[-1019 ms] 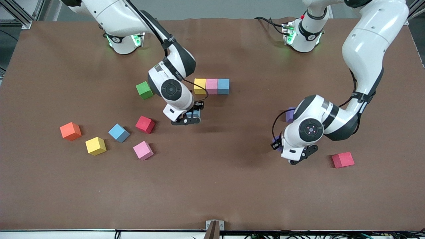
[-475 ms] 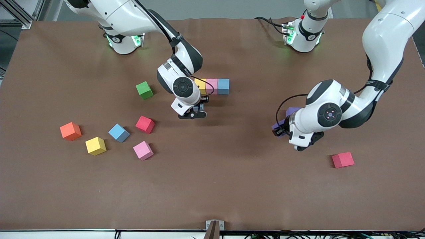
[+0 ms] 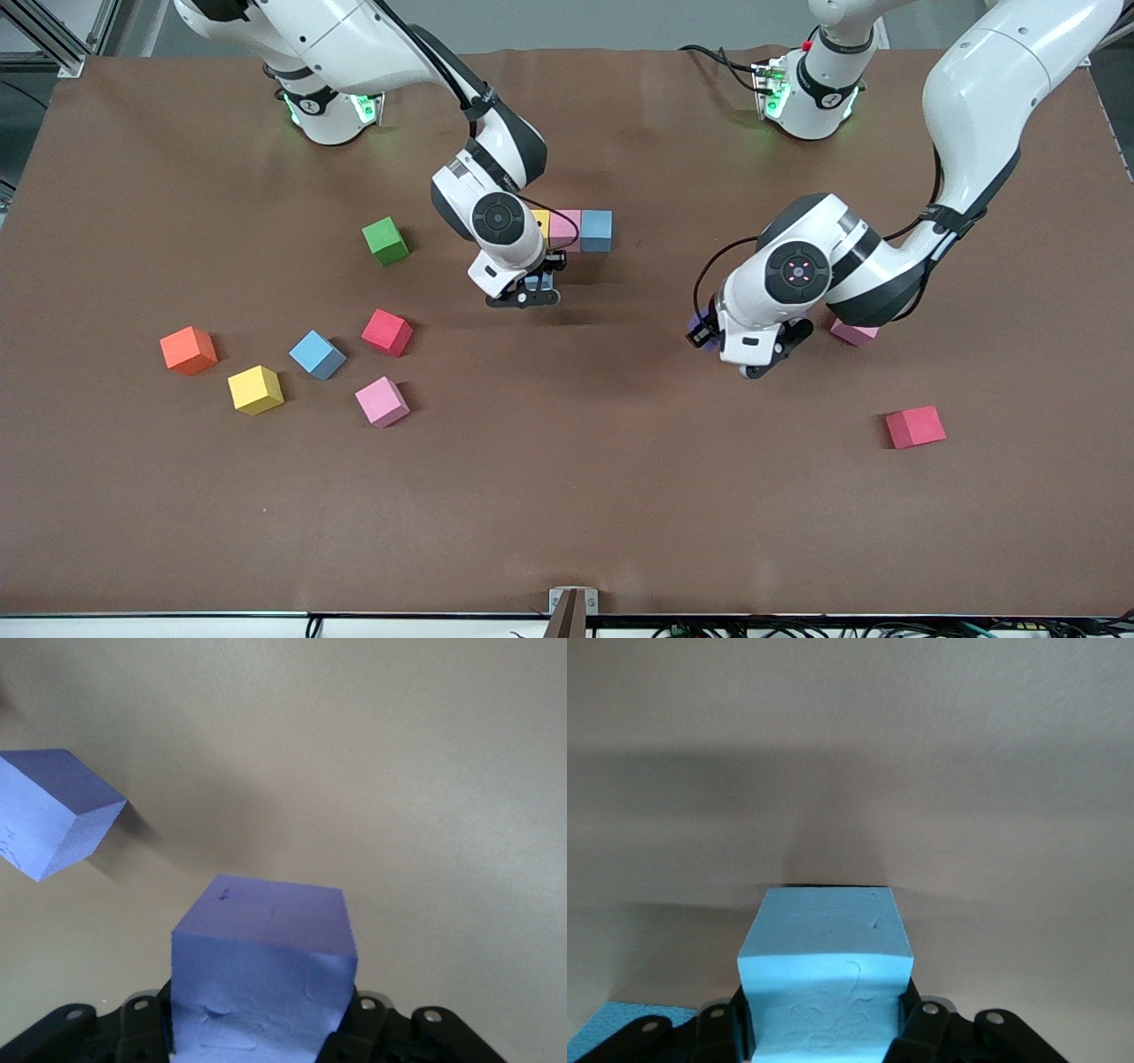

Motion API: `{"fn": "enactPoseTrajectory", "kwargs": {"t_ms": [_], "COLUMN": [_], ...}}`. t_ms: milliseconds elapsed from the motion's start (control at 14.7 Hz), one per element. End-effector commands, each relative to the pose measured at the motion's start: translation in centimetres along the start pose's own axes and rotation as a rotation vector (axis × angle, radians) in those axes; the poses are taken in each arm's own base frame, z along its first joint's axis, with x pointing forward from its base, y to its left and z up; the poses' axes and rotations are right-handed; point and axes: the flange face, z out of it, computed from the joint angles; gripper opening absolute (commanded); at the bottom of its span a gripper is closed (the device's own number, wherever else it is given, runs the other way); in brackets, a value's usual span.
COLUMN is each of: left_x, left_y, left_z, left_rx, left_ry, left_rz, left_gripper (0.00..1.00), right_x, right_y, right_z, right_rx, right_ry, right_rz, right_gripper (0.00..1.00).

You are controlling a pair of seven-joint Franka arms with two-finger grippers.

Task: Arrange 11 blocks into digit 3

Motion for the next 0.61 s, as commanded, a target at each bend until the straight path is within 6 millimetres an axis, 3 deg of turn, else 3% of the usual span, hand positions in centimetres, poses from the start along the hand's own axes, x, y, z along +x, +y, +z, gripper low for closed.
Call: {"fn": "enactPoseTrajectory", "kwargs": {"t_ms": [0,543], "left_x": [0.0,-0.7], "left_y": [-0.5,0.3], "left_z": [0.4,-0.1], "left_rx": [-0.01,-0.057], "left_ry": [0.026,0.033], "left_rz": [-0.001,0.068], "left_gripper": [0.3,0.3], "right_x": [-1.1,-2.1], "right_y": [0.0,0.0], "right_z": [0.0,0.0], "right_rx": [0.001,-0.043], "right_ry": [-0.004,-0.05], "right_rz": [0.015,0.004], "right_gripper": [0.39,0.39]}}
